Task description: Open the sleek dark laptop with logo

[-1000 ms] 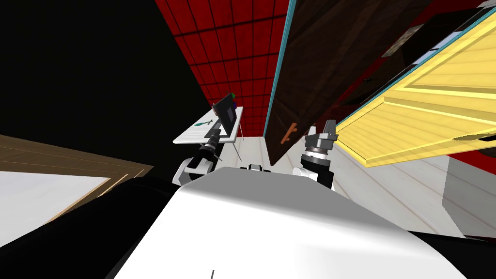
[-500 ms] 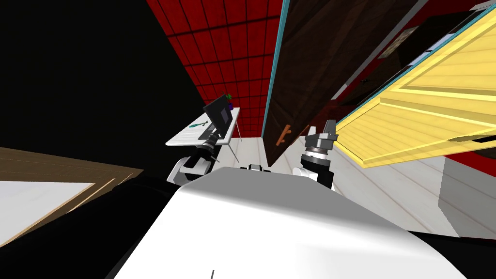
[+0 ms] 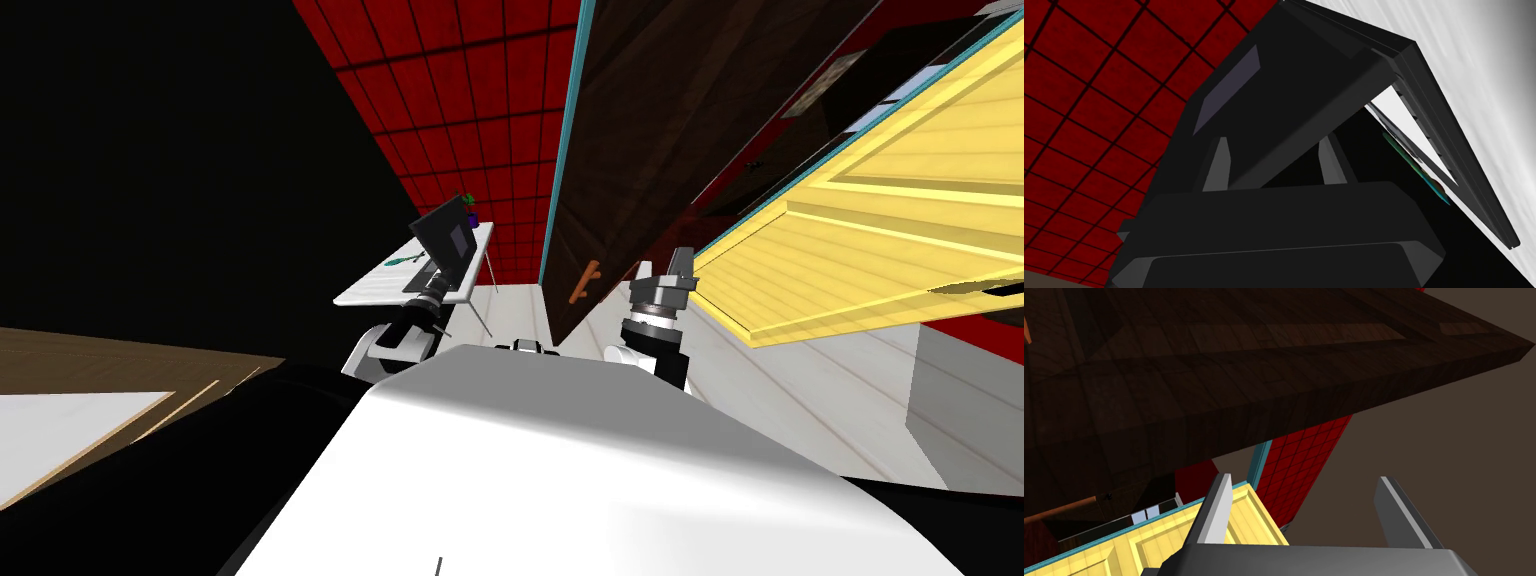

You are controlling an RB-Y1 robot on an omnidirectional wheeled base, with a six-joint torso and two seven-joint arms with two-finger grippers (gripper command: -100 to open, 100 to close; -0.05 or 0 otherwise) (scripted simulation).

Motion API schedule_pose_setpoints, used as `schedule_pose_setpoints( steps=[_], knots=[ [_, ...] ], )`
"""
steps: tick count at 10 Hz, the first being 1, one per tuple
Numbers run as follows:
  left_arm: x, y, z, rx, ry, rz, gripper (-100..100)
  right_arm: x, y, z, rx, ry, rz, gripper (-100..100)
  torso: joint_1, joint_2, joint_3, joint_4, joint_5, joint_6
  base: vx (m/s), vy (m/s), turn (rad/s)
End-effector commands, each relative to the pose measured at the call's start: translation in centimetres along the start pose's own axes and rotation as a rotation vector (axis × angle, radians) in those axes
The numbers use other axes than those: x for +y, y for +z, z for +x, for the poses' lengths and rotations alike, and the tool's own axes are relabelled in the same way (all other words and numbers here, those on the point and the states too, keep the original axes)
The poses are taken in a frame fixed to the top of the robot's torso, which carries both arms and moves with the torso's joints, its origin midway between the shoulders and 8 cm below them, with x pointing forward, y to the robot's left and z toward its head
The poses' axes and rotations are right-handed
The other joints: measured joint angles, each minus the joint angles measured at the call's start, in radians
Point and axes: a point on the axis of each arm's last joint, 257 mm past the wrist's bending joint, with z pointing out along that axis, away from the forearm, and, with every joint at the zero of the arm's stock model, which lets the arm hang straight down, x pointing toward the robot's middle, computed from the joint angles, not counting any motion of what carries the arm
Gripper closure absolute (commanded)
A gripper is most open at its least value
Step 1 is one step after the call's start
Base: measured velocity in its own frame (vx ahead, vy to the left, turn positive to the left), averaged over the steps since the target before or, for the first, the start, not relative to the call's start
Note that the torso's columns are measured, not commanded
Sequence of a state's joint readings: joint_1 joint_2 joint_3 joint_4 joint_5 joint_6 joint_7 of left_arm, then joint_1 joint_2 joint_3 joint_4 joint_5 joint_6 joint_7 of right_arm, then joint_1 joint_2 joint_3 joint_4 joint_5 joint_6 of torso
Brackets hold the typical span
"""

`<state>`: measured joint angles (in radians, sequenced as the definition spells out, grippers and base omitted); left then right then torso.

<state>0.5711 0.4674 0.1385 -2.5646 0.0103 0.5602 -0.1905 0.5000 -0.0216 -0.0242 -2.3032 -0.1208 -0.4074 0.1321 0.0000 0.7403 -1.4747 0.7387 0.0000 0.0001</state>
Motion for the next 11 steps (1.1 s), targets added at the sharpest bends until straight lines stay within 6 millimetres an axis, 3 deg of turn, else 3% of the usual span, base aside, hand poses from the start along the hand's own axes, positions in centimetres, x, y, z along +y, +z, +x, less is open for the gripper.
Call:
schedule_pose_setpoints(
  steps=[1,11],
  knots=[
    [-0.4,0.0,0.4,0.008,-0.078,0.006,100,0.0,0.0,0.0,0.000,0.000,0.000,0,0.004,0.001,0.001,0.000,0.005,0.000,0.008,0.058,0.026],
    [-2.0,0.3,2.8,0.053,-0.447,0.031,100,0.0,0.0,0.0,0.000,0.000,0.000,0,-0.002,-0.001,-0.001,0.000,-0.001,0.000,-0.005,0.044,0.016]
  ],
)
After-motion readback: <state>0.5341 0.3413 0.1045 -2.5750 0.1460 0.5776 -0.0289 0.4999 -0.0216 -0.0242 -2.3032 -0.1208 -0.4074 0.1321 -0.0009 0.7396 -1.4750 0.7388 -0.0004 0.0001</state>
